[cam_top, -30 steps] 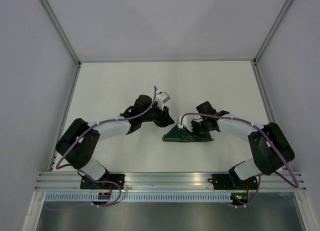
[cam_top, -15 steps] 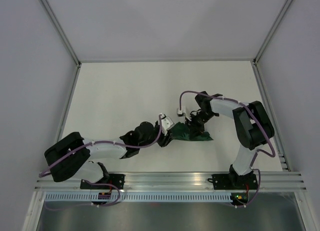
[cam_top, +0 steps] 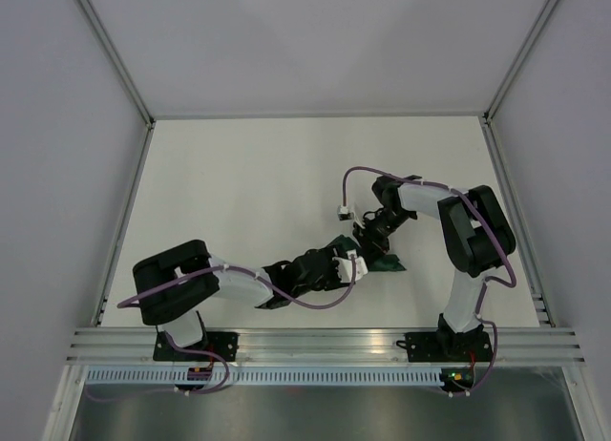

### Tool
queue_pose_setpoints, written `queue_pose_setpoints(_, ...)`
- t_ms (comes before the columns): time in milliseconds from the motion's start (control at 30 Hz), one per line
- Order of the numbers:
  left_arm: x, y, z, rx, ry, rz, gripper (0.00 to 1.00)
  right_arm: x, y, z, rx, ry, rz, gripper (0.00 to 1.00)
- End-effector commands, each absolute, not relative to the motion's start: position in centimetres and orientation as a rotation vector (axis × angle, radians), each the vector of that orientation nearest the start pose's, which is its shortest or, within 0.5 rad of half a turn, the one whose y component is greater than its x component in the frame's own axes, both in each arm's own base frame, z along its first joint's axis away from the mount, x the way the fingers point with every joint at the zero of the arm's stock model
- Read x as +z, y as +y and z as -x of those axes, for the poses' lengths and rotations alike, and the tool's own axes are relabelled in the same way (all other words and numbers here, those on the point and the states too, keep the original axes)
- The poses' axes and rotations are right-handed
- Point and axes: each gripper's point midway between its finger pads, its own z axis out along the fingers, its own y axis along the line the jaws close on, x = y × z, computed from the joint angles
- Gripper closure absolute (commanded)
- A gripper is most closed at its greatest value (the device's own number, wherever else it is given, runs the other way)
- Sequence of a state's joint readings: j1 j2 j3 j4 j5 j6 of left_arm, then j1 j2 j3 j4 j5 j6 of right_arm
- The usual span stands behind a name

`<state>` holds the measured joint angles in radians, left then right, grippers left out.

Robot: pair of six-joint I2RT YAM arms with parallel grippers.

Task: Fold the napkin, place the utensils inside, and roll it up
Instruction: Roll the napkin with the utensil

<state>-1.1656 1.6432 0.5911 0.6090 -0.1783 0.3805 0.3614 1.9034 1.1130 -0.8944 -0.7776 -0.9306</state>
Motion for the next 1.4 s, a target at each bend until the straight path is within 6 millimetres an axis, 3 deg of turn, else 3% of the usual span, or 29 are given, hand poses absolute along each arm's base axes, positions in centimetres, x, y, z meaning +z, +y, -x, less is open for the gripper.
queue_pose_setpoints(0,7.2,-38.0,-22.6,-0.192,1.381,-1.357,0.37,-3.1,16.3,-21.4,0.996,2.356,1.781,0.87)
queue_pose_setpoints(267,4.1,-38.7,-22.1,-0.129,1.391,-1.461,0.38,-3.1,16.0,-21.5,1.008,2.375,1.767,0.87)
queue_pose_setpoints(433,2.8,-38.8,-21.4,-0.166,1.440,-1.506,0.46,-3.0,16.0,-21.7,1.021,2.377,1.756,0.87)
queue_pose_setpoints(467,2.1,-38.5,-21.2,-0.161,1.464,-1.530,0.48,-3.0,16.0,-21.7,1.022,2.379,1.756,0.87)
queue_pose_setpoints(567,1.0,-38.6,-20.7,-0.198,1.522,-1.566,0.71,-2.8,16.1,-21.7,1.034,2.378,1.750,0.86)
queue_pose_setpoints(700,-0.3,-38.6,-20.1,-0.270,1.612,-1.589,0.85,-2.7,16.2,-21.8,1.032,2.370,1.747,0.82)
queue_pose_setpoints(867,-0.7,-38.3,-19.9,-0.367,1.685,-1.582,0.98,-1.8,16.4,-22.2,1.014,2.352,1.713,0.68)
queue_pose_setpoints(1000,-1.0,-37.9,-19.4,-0.507,1.757,-1.586,0.98,0.0,16.9,-23.2,0.960,2.314,1.651,0.49)
queue_pose_setpoints(1167,-1.7,-37.7,-18.9,-0.612,1.823,-1.603,0.98,2.3,17.1,-24.8,0.886,2.265,1.573,0.39)
queue_pose_setpoints(1200,-1.6,-37.8,-18.9,-0.642,1.835,-1.596,0.98,3.0,17.0,-25.2,0.870,2.254,1.548,0.32)
queue_pose_setpoints(1367,-2.0,-37.4,-18.8,-0.744,1.917,-1.582,0.98,5.7,16.6,-26.6,0.826,2.195,1.447,0.31)
